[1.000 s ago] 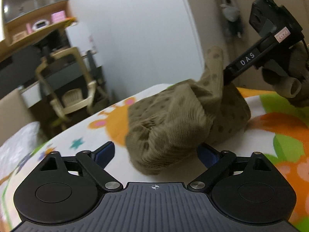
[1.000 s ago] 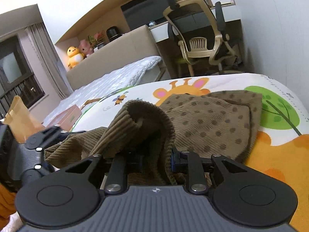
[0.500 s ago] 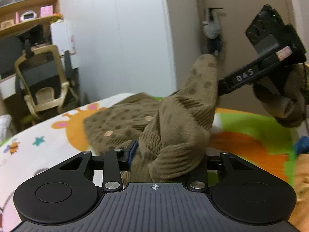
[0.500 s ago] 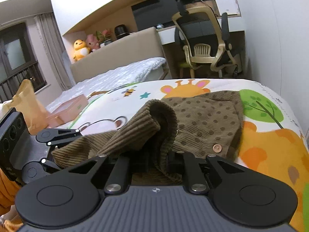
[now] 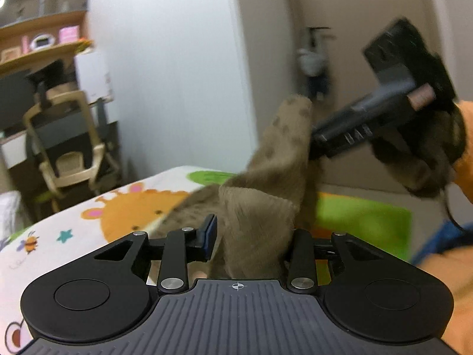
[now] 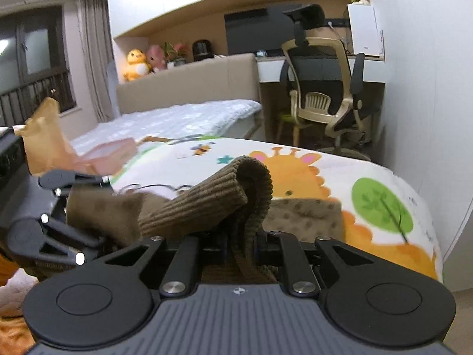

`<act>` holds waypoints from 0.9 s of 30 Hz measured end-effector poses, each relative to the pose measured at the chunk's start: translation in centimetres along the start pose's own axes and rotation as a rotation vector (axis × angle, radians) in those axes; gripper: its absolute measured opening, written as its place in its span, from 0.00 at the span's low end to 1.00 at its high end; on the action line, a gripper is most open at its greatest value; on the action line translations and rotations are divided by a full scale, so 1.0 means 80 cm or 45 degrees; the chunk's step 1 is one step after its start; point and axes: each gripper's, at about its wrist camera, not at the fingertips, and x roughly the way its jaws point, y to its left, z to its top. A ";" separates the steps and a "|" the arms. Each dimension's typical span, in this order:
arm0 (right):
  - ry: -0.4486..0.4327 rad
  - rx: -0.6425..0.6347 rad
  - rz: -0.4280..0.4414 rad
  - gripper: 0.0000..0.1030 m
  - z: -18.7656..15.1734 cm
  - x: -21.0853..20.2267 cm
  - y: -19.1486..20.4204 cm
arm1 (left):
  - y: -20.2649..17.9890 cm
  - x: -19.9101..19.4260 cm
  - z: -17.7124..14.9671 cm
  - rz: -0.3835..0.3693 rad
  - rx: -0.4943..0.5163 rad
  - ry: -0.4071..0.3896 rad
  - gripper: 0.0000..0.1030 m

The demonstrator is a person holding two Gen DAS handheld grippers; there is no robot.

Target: Fold clothes

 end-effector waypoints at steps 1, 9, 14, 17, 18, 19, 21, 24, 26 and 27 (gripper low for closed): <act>0.008 0.002 -0.003 0.13 0.009 0.015 -0.011 | 0.014 0.016 0.005 0.028 -0.010 -0.003 0.39; 0.203 0.064 -0.069 0.14 0.042 0.161 -0.101 | 0.135 0.116 0.029 0.150 -0.273 0.102 0.49; 0.267 0.117 -0.144 0.32 0.014 0.190 -0.129 | 0.167 0.082 0.019 0.068 -0.513 0.100 0.67; 0.239 0.120 -0.170 0.36 0.017 0.174 -0.131 | 0.157 0.075 0.012 -0.051 -0.538 0.127 0.70; 0.232 0.104 -0.191 0.37 0.017 0.166 -0.129 | 0.148 0.078 0.009 -0.067 -0.508 0.149 0.70; 0.228 0.091 -0.211 0.38 0.016 0.156 -0.128 | 0.142 0.081 0.005 -0.068 -0.491 0.162 0.70; 0.238 0.068 -0.227 0.38 0.011 0.139 -0.125 | 0.137 0.088 -0.001 -0.063 -0.478 0.176 0.70; 0.282 -0.009 -0.258 0.38 -0.013 0.121 -0.106 | 0.135 0.093 -0.011 -0.054 -0.506 0.196 0.81; 0.300 -0.071 -0.280 0.37 -0.030 0.111 -0.090 | 0.137 0.098 -0.018 -0.044 -0.533 0.219 0.87; 0.296 -0.099 -0.294 0.37 -0.035 0.106 -0.081 | 0.137 0.101 -0.022 -0.040 -0.537 0.230 0.89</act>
